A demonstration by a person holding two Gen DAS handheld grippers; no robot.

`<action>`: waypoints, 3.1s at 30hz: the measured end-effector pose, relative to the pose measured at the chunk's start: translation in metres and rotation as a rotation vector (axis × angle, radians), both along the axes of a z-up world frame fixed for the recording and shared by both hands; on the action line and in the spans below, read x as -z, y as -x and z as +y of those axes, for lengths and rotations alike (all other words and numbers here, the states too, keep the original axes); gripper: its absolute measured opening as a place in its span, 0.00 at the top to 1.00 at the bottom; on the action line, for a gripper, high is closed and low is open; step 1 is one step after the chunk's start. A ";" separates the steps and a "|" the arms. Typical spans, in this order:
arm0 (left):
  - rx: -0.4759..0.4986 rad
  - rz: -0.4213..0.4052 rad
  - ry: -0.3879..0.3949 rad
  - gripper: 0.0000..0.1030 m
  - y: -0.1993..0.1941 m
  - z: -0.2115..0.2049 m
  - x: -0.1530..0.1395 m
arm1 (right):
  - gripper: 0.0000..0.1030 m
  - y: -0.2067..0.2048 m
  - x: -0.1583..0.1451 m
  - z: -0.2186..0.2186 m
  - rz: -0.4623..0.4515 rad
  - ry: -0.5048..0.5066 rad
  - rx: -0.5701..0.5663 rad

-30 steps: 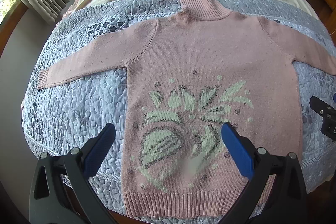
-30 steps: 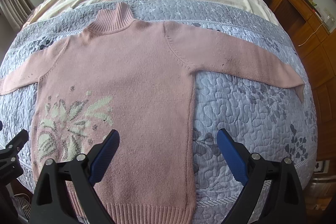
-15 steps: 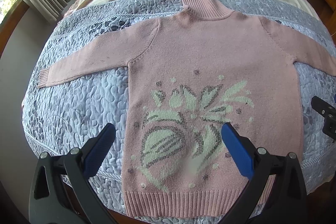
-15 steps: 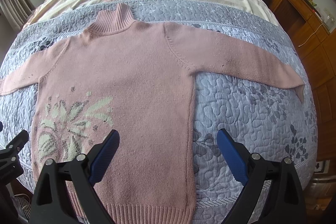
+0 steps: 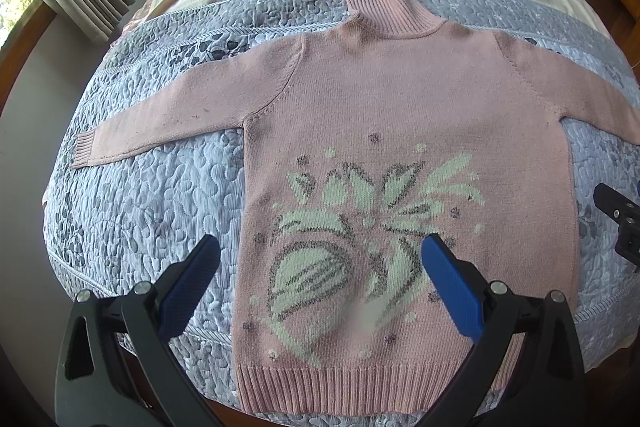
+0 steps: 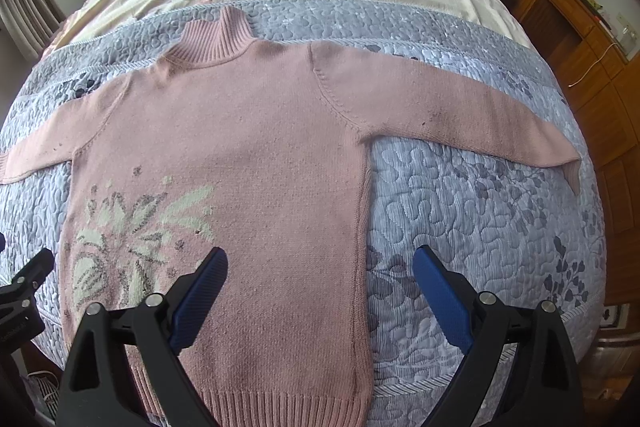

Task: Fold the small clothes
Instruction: 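Grasp the cuff of one pink sweater sleeve with the right gripper, then fold the held sleeve across the sweater body and release with the right gripper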

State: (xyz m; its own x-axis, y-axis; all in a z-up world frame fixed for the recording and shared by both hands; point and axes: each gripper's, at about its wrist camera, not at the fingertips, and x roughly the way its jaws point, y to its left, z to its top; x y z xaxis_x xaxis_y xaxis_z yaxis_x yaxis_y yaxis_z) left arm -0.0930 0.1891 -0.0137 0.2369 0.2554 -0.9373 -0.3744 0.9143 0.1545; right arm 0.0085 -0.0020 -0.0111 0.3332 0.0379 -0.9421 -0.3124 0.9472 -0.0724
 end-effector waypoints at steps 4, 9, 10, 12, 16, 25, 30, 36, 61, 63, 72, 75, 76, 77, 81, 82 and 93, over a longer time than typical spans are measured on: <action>0.004 0.002 0.001 0.03 -0.002 -0.003 0.001 | 0.09 -0.001 0.000 -0.003 -0.001 -0.001 0.004; 0.011 0.007 0.002 0.03 -0.007 -0.008 0.004 | 0.09 -0.005 0.001 -0.010 -0.002 -0.003 0.013; 0.014 0.007 0.002 0.03 -0.008 -0.009 0.004 | 0.09 -0.006 0.002 -0.012 -0.002 -0.004 0.015; 0.019 0.006 0.000 0.03 -0.012 -0.012 0.006 | 0.09 -0.008 0.002 -0.016 -0.005 -0.003 0.019; 0.043 -0.004 0.011 0.03 -0.028 -0.019 0.012 | 0.09 -0.019 0.003 -0.029 -0.027 -0.007 0.026; 0.086 -0.051 0.031 0.03 -0.102 -0.043 0.028 | 0.08 -0.127 0.025 -0.172 0.017 -0.093 0.328; 0.085 -0.058 0.041 0.03 -0.137 -0.056 0.036 | 0.09 -0.192 0.058 -0.262 0.060 -0.072 0.491; 0.079 -0.054 0.034 0.03 -0.158 -0.066 0.043 | 0.16 -0.241 0.103 -0.343 0.179 -0.173 0.658; -0.021 -0.017 0.051 0.03 -0.145 -0.017 0.061 | 0.93 -0.243 0.039 -0.217 0.038 -0.485 0.310; -0.033 -0.020 0.059 0.03 -0.141 -0.011 0.061 | 0.93 -0.236 0.037 -0.183 0.028 -0.473 0.232; -0.073 -0.031 0.088 0.03 -0.122 0.017 0.061 | 0.94 -0.207 0.056 -0.068 0.097 -0.523 0.056; -0.086 -0.034 0.097 0.03 -0.116 0.026 0.062 | 0.93 -0.196 0.067 -0.038 0.115 -0.502 0.020; -0.089 -0.034 0.099 0.03 -0.114 0.029 0.062 | 0.93 -0.192 0.071 -0.029 0.120 -0.496 0.006; -0.094 -0.034 0.101 0.03 -0.113 0.032 0.062 | 0.93 -0.189 0.075 -0.021 0.126 -0.495 -0.008; -0.106 -0.039 0.112 0.03 -0.111 0.042 0.062 | 0.93 -0.180 0.095 0.005 0.159 -0.486 -0.041; -0.108 -0.041 0.115 0.03 -0.111 0.044 0.061 | 0.93 -0.178 0.102 0.011 0.169 -0.475 -0.047; -0.048 -0.070 0.271 0.03 -0.149 0.019 0.061 | 0.66 -0.140 0.122 -0.008 0.279 -0.467 -0.129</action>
